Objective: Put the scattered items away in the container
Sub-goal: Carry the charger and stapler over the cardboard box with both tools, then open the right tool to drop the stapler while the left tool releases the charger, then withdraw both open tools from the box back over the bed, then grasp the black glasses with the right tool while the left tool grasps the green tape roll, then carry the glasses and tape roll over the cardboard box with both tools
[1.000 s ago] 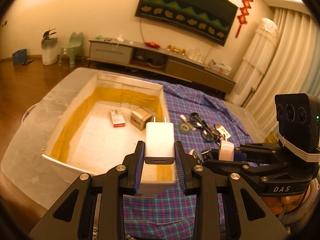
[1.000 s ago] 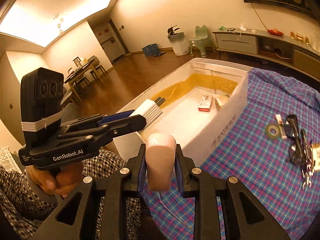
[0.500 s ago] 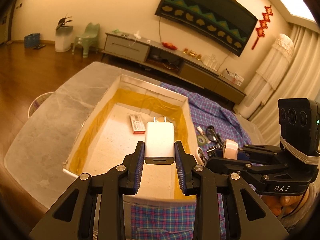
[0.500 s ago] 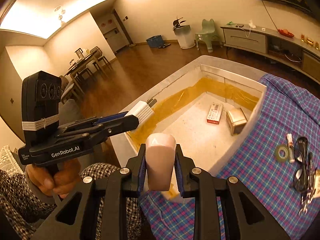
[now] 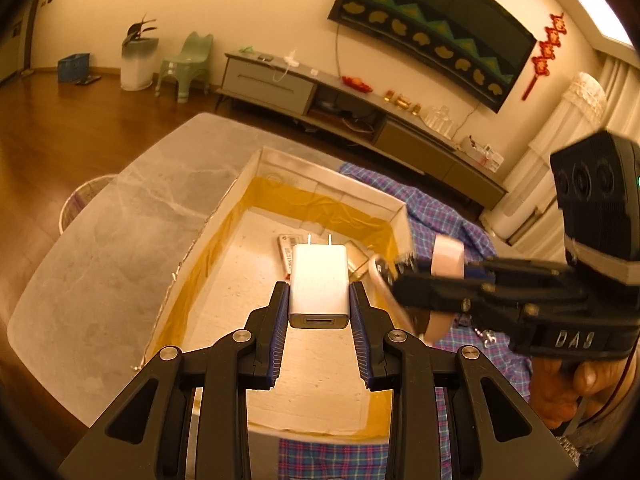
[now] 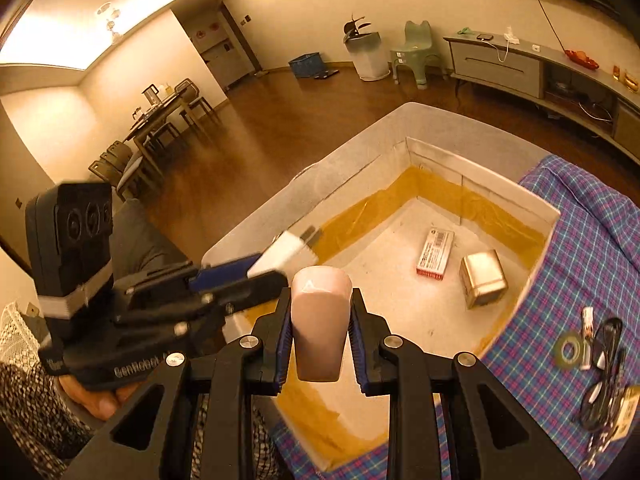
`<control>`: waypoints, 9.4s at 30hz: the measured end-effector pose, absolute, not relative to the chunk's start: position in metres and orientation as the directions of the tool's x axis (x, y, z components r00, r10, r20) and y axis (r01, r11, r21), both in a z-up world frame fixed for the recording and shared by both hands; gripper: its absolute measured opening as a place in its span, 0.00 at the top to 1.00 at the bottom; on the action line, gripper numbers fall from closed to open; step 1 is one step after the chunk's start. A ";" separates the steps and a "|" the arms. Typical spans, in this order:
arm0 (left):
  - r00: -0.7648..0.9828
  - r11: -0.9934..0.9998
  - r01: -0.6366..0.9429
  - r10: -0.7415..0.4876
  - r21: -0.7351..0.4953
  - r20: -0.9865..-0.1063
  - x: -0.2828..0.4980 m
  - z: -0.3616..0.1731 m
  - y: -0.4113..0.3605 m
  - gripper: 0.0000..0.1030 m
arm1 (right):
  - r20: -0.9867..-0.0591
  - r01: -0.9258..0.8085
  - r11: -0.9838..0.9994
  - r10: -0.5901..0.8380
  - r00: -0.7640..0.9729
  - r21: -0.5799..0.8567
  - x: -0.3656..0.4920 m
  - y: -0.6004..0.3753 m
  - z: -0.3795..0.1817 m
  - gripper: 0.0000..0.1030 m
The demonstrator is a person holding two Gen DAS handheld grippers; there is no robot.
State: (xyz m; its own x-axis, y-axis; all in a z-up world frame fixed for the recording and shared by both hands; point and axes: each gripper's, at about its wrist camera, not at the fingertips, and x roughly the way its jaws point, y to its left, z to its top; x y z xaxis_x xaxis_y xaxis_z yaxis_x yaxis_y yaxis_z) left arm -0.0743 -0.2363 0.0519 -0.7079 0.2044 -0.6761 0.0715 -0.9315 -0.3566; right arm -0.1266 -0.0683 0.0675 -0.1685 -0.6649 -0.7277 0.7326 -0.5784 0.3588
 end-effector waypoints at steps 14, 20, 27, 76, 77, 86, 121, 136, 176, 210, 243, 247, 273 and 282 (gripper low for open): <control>-0.630 -0.945 0.085 0.195 -0.316 -0.752 -0.111 0.030 -0.252 0.70 | -0.801 0.689 -0.639 -0.581 -0.141 0.342 -0.195 -0.123 0.044 0.74; -0.595 -0.953 0.076 0.192 -0.292 -0.780 -0.127 0.022 -0.255 0.70 | -0.835 0.688 -0.665 -0.527 -0.157 0.291 -0.216 -0.146 0.030 0.74; -0.552 -0.959 0.067 0.193 -0.274 -0.811 -0.136 0.011 -0.254 0.70 | -0.869 0.678 -0.693 -0.467 -0.165 0.244 -0.240 -0.166 0.012 0.74; -0.606 -0.998 0.002 0.051 -0.065 -0.794 -0.068 0.056 -0.215 0.58 | -0.907 0.701 -0.680 -0.405 -0.116 0.214 -0.200 -0.127 0.003 0.56; -0.608 -0.998 0.000 0.049 -0.061 -0.792 -0.065 0.057 -0.214 0.58 | -0.906 0.701 -0.679 -0.408 -0.115 0.217 -0.196 -0.124 0.004 0.56; -0.616 -1.000 -0.007 0.027 -0.029 -0.787 -0.050 0.070 -0.198 0.58 | -0.884 0.715 -0.656 -0.453 -0.118 0.241 -0.168 -0.097 0.018 0.56; -0.611 -0.971 -0.226 0.201 -0.074 -0.766 -0.043 0.051 -0.020 0.54 | -0.686 0.607 -0.716 -0.633 -0.358 0.345 -0.087 0.140 0.003 0.52; -0.571 -0.983 -0.172 0.153 -0.064 -0.806 -0.155 -0.019 0.046 0.54 | -0.750 0.448 -0.845 -0.493 -0.442 0.292 -0.168 0.208 -0.036 0.51; -0.516 -0.998 -0.046 0.054 -0.035 -0.855 -0.268 -0.099 0.042 0.64 | -0.837 0.550 -0.831 -0.356 -0.416 0.081 -0.265 0.183 -0.103 0.64; -0.576 -0.991 -0.134 0.084 -0.007 -0.813 -0.167 -0.025 0.036 0.87 | -0.766 0.441 -0.840 -0.501 -0.403 0.317 -0.223 0.202 -0.062 0.67; -0.607 -0.955 -0.288 0.243 -0.075 -0.757 0.003 0.008 0.006 0.87 | -0.715 0.486 -0.772 -0.602 -0.356 0.409 -0.061 0.166 -0.041 0.67; -0.618 -0.953 -0.290 0.260 -0.093 -0.742 0.011 0.015 -0.003 0.87 | -0.700 0.497 -0.759 -0.620 -0.355 0.420 -0.049 0.162 -0.034 0.67; -0.757 -0.971 -0.118 0.224 -0.209 -0.613 0.015 0.064 -0.123 0.87 | -0.651 0.637 -0.682 -0.672 -0.352 0.359 -0.042 0.081 0.033 0.67; -0.766 -0.966 -0.060 0.205 -0.250 -0.609 0.001 0.064 -0.163 0.87 | -0.657 0.687 -0.654 -0.673 -0.340 0.315 -0.053 0.039 0.050 0.67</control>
